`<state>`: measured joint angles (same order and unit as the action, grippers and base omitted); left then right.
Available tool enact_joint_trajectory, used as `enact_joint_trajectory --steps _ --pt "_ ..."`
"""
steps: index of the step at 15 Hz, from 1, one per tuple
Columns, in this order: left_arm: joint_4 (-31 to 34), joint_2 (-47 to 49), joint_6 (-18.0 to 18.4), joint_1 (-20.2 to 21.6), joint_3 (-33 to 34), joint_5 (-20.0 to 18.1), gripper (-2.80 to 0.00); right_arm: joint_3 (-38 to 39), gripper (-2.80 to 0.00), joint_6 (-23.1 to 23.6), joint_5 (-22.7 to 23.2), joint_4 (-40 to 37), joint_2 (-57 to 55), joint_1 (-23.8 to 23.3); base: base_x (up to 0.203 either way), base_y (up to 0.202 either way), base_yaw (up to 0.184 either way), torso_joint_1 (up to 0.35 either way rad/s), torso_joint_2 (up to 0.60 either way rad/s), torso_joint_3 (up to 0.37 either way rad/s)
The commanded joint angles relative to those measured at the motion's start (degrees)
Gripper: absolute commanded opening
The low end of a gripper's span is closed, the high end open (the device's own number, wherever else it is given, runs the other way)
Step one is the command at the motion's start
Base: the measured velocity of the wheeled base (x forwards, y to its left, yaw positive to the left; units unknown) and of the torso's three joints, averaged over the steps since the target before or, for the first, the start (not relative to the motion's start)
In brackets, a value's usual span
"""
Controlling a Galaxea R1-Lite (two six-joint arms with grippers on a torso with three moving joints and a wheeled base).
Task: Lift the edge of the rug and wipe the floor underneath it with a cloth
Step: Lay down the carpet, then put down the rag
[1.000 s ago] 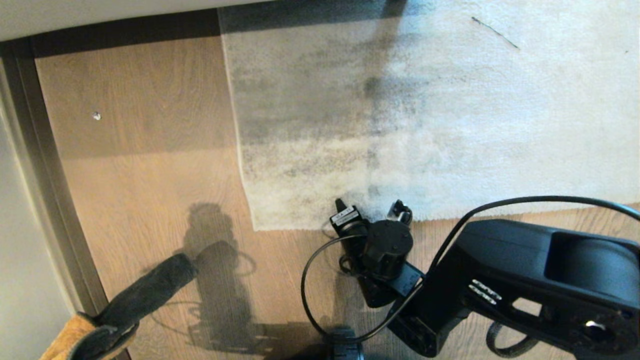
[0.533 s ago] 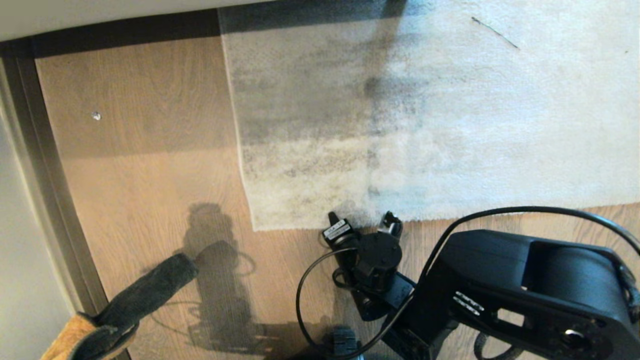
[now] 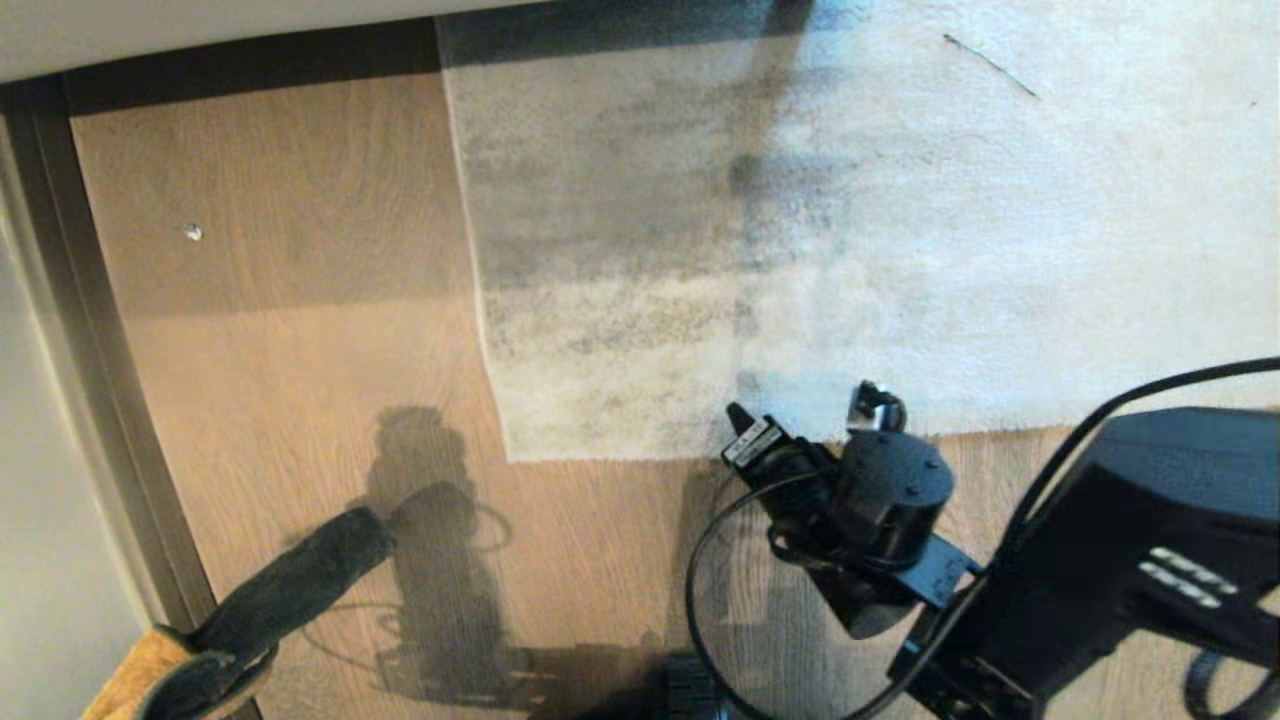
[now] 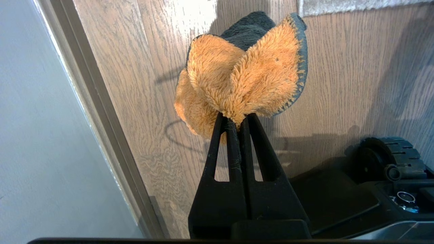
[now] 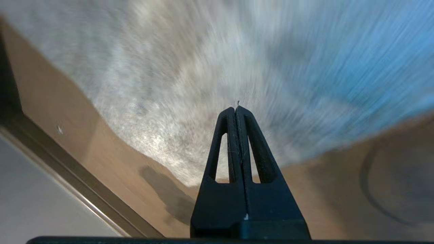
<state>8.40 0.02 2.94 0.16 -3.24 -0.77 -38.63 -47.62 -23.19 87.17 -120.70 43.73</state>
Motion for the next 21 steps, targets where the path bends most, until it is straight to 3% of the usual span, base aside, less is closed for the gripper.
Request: enact_joint_trajectory --steps 1,3,5,9,13,18,21 --pt "0.04 -0.02 0.04 0.02 -0.01 -0.02 -2.80 6.08 -2.80 4.39 2.21 2.77 10.26 -2.58 0.000 0.000 0.000 0.000 0.00 0.000" --pt "0.04 -0.02 0.05 0.02 -0.01 -0.02 -2.80 12.87 -2.80 13.68 7.51 2.49 18.29 -8.59 0.000 0.000 0.000 0.000 0.00 0.000" --pt "0.04 -0.02 0.02 0.10 -0.01 -0.02 -2.80 18.85 -2.80 18.88 13.33 0.02 27.50 -13.87 0.000 0.000 0.000 0.000 0.00 0.000" --pt "-0.03 -0.02 0.02 0.02 -0.01 -0.02 -2.80 33.00 -2.80 28.46 20.22 -9.19 47.75 -24.46 0.000 0.000 0.000 0.000 0.00 0.000" --pt "0.04 -0.02 -0.04 0.02 -0.01 -0.02 -2.80 37.06 -2.80 38.53 27.13 -33.97 72.52 -34.77 0.000 0.000 0.000 0.000 0.00 0.000" --pt "0.02 -0.02 -0.02 0.02 -0.01 -0.02 -2.80 38.06 -2.80 51.03 29.56 -72.37 101.12 -39.18 0.000 0.000 0.000 0.000 0.00 0.000" --pt "-0.05 -0.02 -0.04 0.10 -0.01 -0.02 -2.80 37.68 -2.80 54.67 29.55 -83.49 106.26 -40.97 0.000 0.000 0.000 0.000 0.00 0.000"
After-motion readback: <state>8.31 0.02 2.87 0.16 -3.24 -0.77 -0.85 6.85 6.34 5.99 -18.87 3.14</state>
